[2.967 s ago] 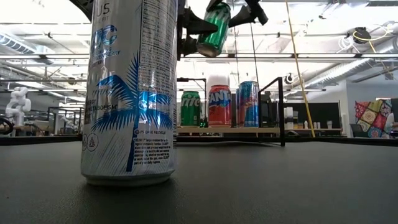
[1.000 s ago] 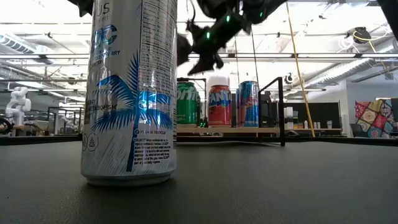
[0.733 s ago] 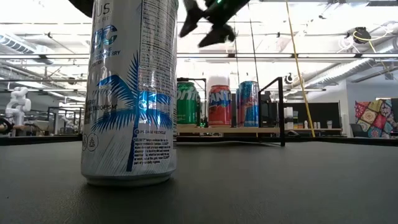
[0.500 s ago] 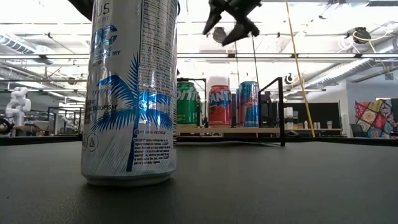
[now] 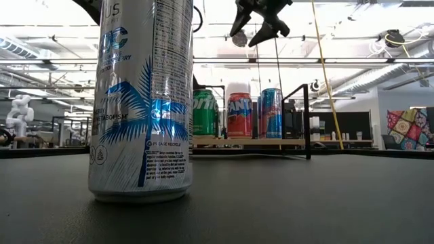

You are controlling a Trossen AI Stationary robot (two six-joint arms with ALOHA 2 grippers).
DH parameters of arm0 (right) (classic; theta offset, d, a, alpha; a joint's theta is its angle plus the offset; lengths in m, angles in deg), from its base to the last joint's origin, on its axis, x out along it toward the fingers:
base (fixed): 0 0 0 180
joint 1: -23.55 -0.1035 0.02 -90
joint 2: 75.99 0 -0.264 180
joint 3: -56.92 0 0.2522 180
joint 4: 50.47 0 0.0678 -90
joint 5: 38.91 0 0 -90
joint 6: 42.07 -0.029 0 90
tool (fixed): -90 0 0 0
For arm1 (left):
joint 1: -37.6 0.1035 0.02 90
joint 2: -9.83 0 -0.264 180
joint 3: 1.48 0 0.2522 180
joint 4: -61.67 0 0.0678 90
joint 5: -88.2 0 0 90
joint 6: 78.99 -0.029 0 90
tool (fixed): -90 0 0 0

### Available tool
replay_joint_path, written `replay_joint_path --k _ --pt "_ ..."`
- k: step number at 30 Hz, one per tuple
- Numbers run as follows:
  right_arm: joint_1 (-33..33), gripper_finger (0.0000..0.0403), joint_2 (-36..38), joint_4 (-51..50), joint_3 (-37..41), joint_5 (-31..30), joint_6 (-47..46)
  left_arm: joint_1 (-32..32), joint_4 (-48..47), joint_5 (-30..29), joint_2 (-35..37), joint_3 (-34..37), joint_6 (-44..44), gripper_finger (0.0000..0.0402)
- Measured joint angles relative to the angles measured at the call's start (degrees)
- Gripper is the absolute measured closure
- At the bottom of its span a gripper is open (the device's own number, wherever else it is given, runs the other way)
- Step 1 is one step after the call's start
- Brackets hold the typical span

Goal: Place canned beverage on shelf
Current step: Put the green soda can on the shelf aligned with the other green soda can

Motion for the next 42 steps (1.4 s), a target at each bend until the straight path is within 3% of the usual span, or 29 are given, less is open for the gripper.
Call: replay_joint_path --k 15,24,29,36,39,42 --pt "0.19 0.0078 0.00 -0.04 0.04 0.04 2.57 1.01 3.17 -2.20 -1.90 -0.04 -0.01 0.0018" --pt "0.60 0.0078 0.00 -0.04 0.04 1.62 2.91 0.94 0.91 -2.48 2.57 -1.99 0.00 0.0026" --pt "0.79 0.0078 0.00 -0.02 0.07 1.58 2.95 0.31 0.66 -0.12 2.84 -3.89 1.53 0.0109" --pt "1.73 0.0078 0.00 -0.02 0.07 1.60 3.15 0.42 -0.62 13.87 2.27 -3.91 1.53 0.0290" --pt "2.10 0.0078 0.00 -0.02 0.07 1.68 3.16 0.59 -0.08 16.14 1.93 -3.94 1.31 0.0369" --pt "2.12 0.0078 -0.02 -0.02 0.07 2.04 3.16 0.97 -0.49 16.15 0.58 -3.92 1.07 0.0391"
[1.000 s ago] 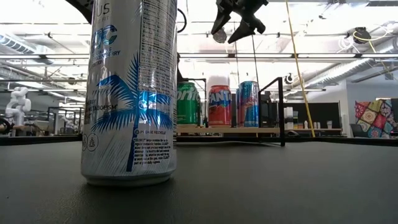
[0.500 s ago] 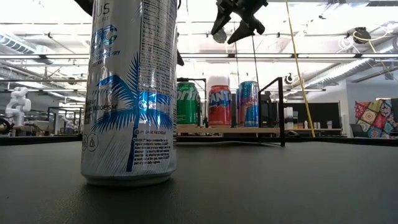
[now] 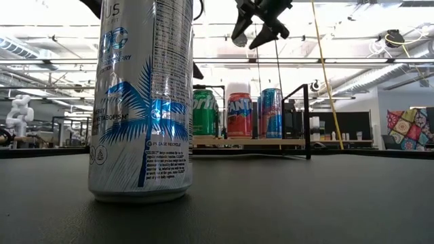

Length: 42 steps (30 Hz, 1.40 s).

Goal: Place canned beverage on shelf
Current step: Put the green soda can on the shelf aligned with the other green soda can

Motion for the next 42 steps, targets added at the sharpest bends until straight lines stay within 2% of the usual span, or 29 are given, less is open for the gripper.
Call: replay_joint_path --k 12,25,33,38,42 --pt "-0.02 0.0078 0.00 -0.02 0.00 1.07 0.00 0.14 0.39 3.14 -4.93 0.01 -0.13 0.0398" --pt "-0.02 0.0078 0.00 -1.31 0.02 1.09 0.00 0.41 3.53 -1.66 -6.85 -0.03 -0.17 0.0398" --pt "-0.02 0.0078 0.00 -1.74 0.02 1.12 0.02 2.38 4.58 -2.08 -6.96 -0.01 -0.15 0.0398" --pt "1.20 0.0083 -2.08 -2.55 0.02 7.21 -0.19 2.44 6.86 -2.13 -7.01 0.07 -0.02 0.0398" --pt "3.11 0.0116 -4.67 -2.98 0.09 10.45 -0.23 2.44 7.36 -2.11 -7.01 0.07 0.02 0.0398"
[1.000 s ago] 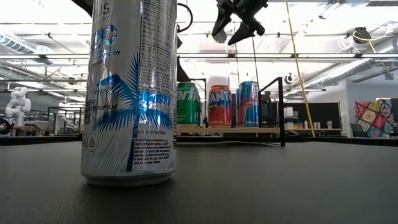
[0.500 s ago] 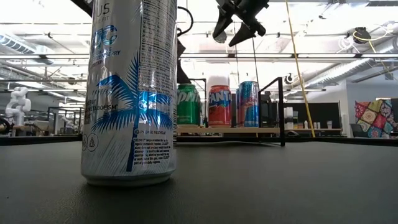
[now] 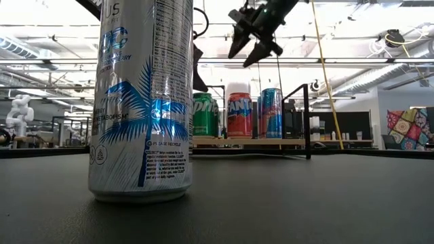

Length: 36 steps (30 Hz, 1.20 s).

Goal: Place canned beverage on shelf
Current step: Put the green soda can on the shelf aligned with the other green soda can

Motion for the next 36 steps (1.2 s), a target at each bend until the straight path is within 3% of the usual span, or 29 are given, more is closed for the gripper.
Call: replay_joint_path --k 7,14,21,36 --pt "3.86 0.0255 -2.55 -0.10 0.00 8.04 -1.30 -0.11 -0.21 0.07 0.00 0.00 0.19 0.0398" --pt "5.24 0.0392 -4.75 -1.20 0.00 8.46 -0.02 -0.11 -0.24 0.33 0.00 0.00 0.37 0.0398" --pt "5.20 0.0398 -7.48 -1.92 -0.02 8.30 0.16 -0.41 -0.39 3.06 -0.74 0.00 0.44 0.0398" --pt "5.22 0.0403 -7.81 -5.12 -0.09 6.61 2.83 -0.96 0.76 3.28 -0.79 0.00 0.39 0.0398"
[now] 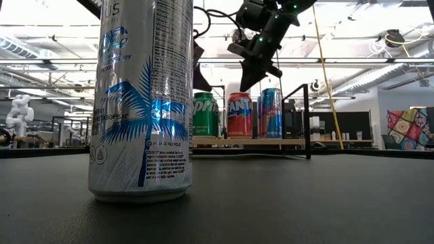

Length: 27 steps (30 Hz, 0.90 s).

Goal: Place canned beverage on shelf
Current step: Put the green soda can on the shelf aligned with the other green soda can, then put the right white soda can on the shelf

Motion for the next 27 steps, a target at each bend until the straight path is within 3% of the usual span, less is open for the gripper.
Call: replay_joint_path --k 10,27 --pt "-0.29 0.0403 0.12 0.59 0.00 0.02 -0.38 0.00 1.32 -1.22 1.22 0.00 0.04 0.0398" --pt "-0.61 0.0403 4.39 0.28 0.00 0.62 0.54 0.07 -0.92 -1.27 15.14 -0.11 -1.65 0.0398"
